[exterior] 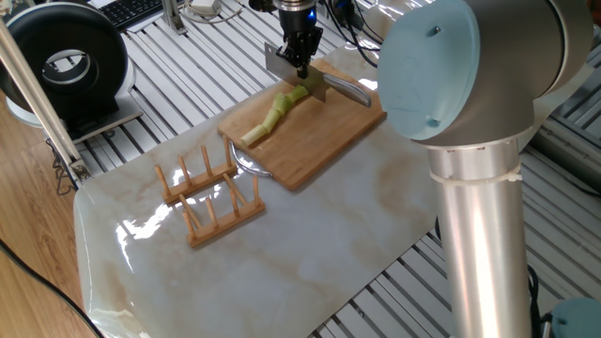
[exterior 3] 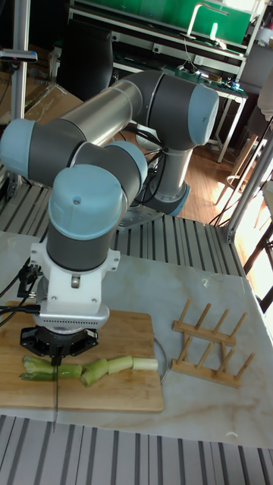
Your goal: Chop the scallions
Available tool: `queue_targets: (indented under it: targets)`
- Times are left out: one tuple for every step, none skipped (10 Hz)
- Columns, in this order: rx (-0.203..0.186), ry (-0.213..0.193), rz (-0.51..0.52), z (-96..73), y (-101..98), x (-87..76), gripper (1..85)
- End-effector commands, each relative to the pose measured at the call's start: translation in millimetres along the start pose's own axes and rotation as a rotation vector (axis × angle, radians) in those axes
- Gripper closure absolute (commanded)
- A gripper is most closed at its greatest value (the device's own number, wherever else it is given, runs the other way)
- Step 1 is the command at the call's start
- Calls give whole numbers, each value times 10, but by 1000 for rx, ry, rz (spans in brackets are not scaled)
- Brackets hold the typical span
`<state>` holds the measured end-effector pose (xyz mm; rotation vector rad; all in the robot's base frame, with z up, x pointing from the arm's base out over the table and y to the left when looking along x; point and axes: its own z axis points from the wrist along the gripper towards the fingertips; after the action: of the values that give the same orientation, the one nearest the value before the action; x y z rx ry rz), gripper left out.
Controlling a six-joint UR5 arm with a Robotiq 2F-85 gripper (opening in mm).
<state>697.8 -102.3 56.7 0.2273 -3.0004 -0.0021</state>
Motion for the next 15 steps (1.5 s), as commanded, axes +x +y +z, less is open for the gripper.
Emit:
queue_targets:
  targets:
    - [-12, -7, 3, -25, -7, -4, 843]
    - [-8, -1, -1, -53, -30, 21, 843]
    - [-7, 0, -7, -79, -42, 39, 843]
    - [-13, -5, -8, -78, -45, 37, 843]
    - [-46, -23, 6, -33, 4, 6, 843]
    - [-50, -29, 20, 20, 16, -17, 843]
    - [-71, -33, 23, 54, 48, -29, 843]
    - [-73, -32, 18, 36, 37, -20, 843]
    - [-73, -20, 17, -29, 33, 19, 843]
    - [-79, -18, 17, -47, 47, 30, 843]
    - [-80, -21, 17, -43, 46, 22, 843]
    - [-100, -26, 21, -51, 91, 9, 843]
    - [-110, -31, 23, -58, 116, -1, 843]
    - [-123, -39, 20, -62, 140, -16, 843]
    - [-139, -54, 12, -52, 152, -38, 843]
